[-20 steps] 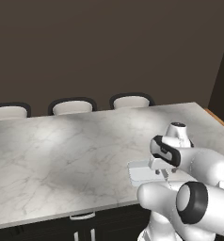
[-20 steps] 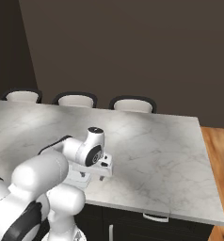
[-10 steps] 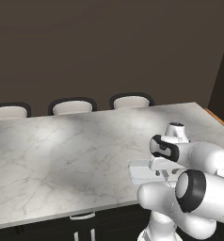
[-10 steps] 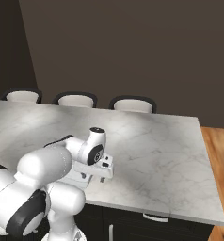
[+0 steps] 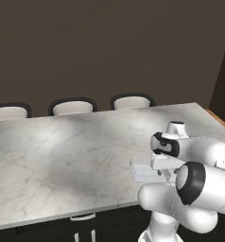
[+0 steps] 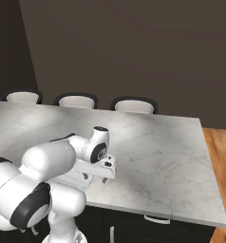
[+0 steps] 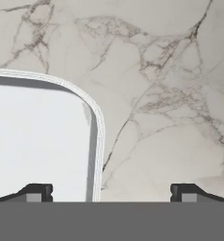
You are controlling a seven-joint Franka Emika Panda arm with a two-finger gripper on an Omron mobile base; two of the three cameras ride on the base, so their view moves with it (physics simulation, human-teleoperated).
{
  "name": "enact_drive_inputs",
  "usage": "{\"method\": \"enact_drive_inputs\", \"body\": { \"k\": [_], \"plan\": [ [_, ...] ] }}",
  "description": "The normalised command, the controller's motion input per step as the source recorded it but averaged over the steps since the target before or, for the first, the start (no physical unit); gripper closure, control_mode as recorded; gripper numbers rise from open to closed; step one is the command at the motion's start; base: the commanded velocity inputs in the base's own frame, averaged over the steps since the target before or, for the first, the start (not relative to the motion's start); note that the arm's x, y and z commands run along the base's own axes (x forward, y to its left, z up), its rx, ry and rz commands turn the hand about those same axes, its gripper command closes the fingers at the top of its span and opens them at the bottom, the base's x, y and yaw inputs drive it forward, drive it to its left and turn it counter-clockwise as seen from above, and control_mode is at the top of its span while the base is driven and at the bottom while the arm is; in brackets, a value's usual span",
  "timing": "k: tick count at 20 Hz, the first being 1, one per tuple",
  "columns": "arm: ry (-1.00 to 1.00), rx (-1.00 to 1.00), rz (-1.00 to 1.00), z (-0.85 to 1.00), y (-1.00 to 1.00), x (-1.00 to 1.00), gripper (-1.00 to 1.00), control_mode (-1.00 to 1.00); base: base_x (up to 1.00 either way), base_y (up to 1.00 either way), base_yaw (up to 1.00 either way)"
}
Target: Pick the cup and tupperware and place them in the sink. Then turn on the water.
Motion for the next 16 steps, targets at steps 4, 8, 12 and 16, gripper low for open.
{"method": "enact_drive_inputs", "body": {
  "k": [4, 8, 12, 16],
  "plan": [
    [0.0, 0.0, 0.0, 0.0, 0.0, 0.0, -1.0, -1.0, 0.0, 0.0, 0.0],
    [0.0, 0.0, 0.0, 0.0, 0.0, 0.0, -1.0, -1.0, 0.0, 0.0, 0.0],
    [0.0, 0.0, 0.0, 0.0, 0.0, 0.0, -1.0, -1.0, 0.0, 0.0, 0.0],
    [0.0, 0.0, 0.0, 0.0, 0.0, 0.0, -1.0, -1.0, 0.0, 0.0, 0.0]
  ]
}}
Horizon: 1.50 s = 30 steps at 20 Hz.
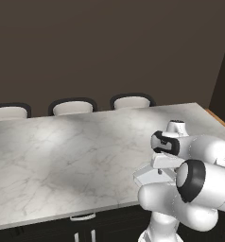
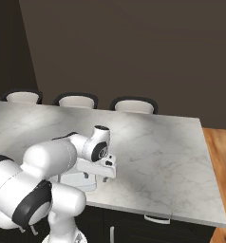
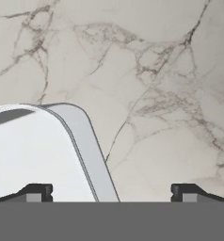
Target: Pick the cup and tupperware and place them in the sink. Then turn on the water.
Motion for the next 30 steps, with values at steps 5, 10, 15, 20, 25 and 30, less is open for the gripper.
{"method": "enact_drive_inputs", "body": {
  "k": [5, 10, 15, 20, 25, 30],
  "plan": [
    [0.0, 0.0, 0.0, 0.0, 0.0, 0.0, -1.0, -1.0, 0.0, 0.0, 0.0],
    [0.0, 0.0, 0.0, 0.0, 0.0, 0.0, 1.0, -1.0, 0.0, 0.0, 0.0],
    [0.0, 0.0, 0.0, 0.0, 0.0, 0.0, 1.0, -1.0, 0.0, 0.0, 0.0],
    [0.0, 0.0, 0.0, 0.0, 0.0, 0.0, 1.0, -1.0, 0.0, 0.0, 0.0],
    [0.0, 0.0, 0.0, 0.04, 0.0, 0.0, 1.0, -1.0, 0.0, 0.0, 0.0],
    [0.0, 0.0, 0.0, 0.6, -0.03, -0.07, 1.0, -1.0, 0.0, 0.0, 0.0]
  ]
}}
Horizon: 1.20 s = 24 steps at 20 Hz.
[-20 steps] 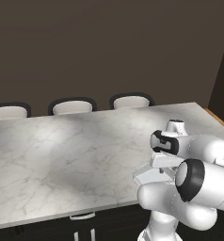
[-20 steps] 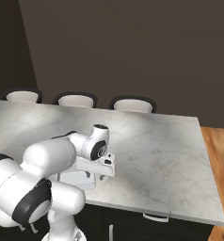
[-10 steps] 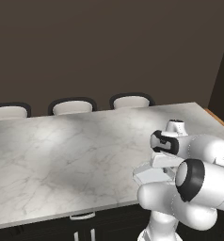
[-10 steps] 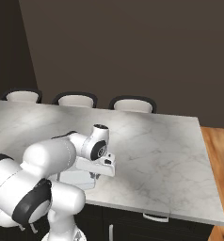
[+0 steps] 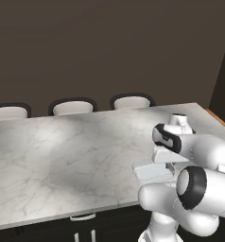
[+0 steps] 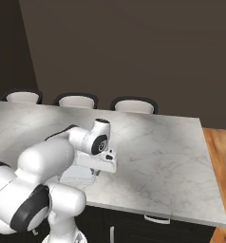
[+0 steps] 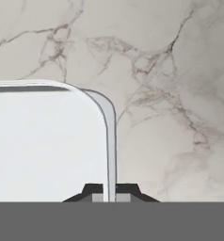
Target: Pick the cup and tupperware and place them in the sink. Then turn on the water.
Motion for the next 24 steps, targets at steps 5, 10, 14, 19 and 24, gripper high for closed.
{"method": "enact_drive_inputs", "body": {
  "k": [5, 10, 14, 19, 24],
  "plan": [
    [0.0, 0.0, 0.0, 0.73, -0.24, -0.26, 1.0, -1.0, 0.0, 0.0, 0.0],
    [0.0, 0.0, 0.0, 0.59, -0.33, -0.28, 1.0, -1.0, 0.0, 0.0, 0.0],
    [0.0, 0.0, 0.0, 0.54, -0.24, -0.2, 1.0, -1.0, 0.0, 0.0, 0.0],
    [0.0, 0.0, -0.02, 0.5, -0.01, -0.23, 1.0, -1.0, 0.0, 0.0, 0.0],
    [0.0, 0.0, -0.02, 0.42, 0.0, -0.17, 1.0, -1.0, 0.0, 0.0, 0.0]
  ]
}}
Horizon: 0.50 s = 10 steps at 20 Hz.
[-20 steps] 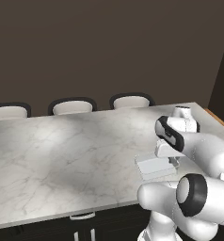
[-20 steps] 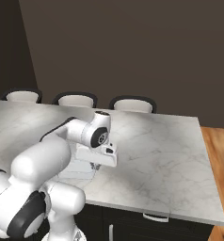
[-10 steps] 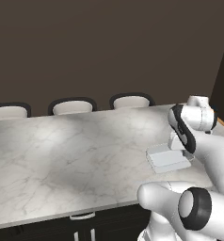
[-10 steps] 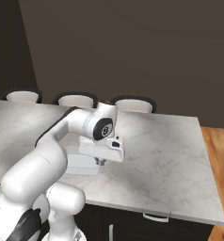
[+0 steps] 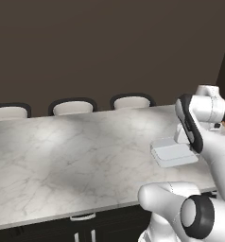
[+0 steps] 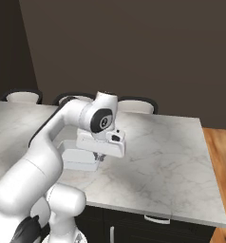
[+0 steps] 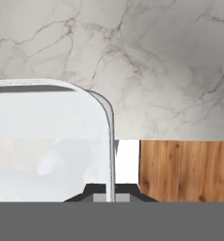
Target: Pick the cup and tupperware and place them in the sink. Then turn on the water.
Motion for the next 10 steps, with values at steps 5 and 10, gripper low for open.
{"method": "enact_drive_inputs", "body": {
  "k": [5, 10],
  "plan": [
    [0.0, -0.01, -0.01, 0.29, 0.0, -0.09, 1.0, -1.0, 0.0, 0.0, 0.0],
    [0.0, 0.0, -0.02, 0.43, 0.0, -0.03, 1.0, -1.0, 0.0, 0.0, 0.0]
  ]
}}
